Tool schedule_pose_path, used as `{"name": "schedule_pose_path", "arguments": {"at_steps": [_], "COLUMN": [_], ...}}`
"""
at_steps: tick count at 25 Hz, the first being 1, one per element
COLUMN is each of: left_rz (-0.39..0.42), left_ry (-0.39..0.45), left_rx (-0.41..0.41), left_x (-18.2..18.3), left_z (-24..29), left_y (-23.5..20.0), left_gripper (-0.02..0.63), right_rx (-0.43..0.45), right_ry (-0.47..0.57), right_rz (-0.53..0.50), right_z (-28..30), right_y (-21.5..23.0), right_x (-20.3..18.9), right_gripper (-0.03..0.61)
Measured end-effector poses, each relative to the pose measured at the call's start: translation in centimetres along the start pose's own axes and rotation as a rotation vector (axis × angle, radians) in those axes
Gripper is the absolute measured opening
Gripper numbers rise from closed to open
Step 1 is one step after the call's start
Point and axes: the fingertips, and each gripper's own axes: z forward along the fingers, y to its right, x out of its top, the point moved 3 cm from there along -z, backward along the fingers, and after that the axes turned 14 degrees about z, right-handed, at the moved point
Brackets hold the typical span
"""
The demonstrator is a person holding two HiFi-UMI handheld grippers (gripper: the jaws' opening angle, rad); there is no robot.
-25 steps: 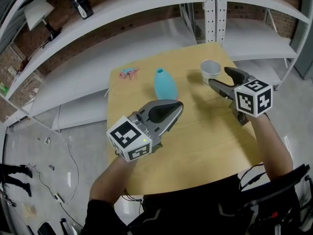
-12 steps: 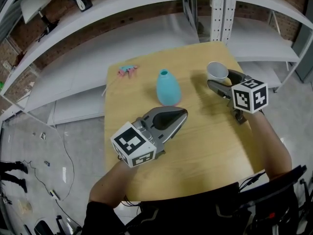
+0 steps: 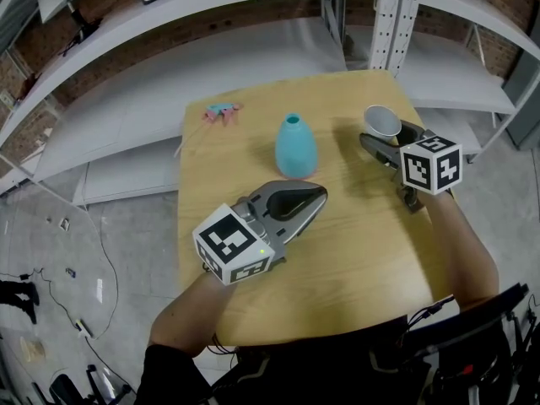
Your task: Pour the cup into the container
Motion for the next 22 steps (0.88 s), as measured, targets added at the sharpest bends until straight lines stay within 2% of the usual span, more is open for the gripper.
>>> {"name": "schedule_pose_path", "arguments": {"at_steps": [7, 19, 22], "left_rz": [-0.004, 0.008, 0.004], "left_ry": [-0.027, -0.018, -0.023], "left_rx": [-0.066, -0.143, -0.150], "left_x": [-0.5, -0.2, -0.2], "left_z": [0.2, -0.2, -0.3], "left_y": [1.1, 2.6, 2.9], "left_gripper": [0.002, 0.002, 0.002], "right_rx": [0.007, 0.041, 0.049], "right_ry": [-0.005, -0.040, -0.052], "right_rz": [-0.051, -0.372, -0.420], "right_z": [-0.3, -2.2, -2.0], "right_y": [-1.5, -8.8, -10.5], "right_x": [0.6, 4.8, 5.4], "right_gripper": [0.302, 0.302, 0.302]}}
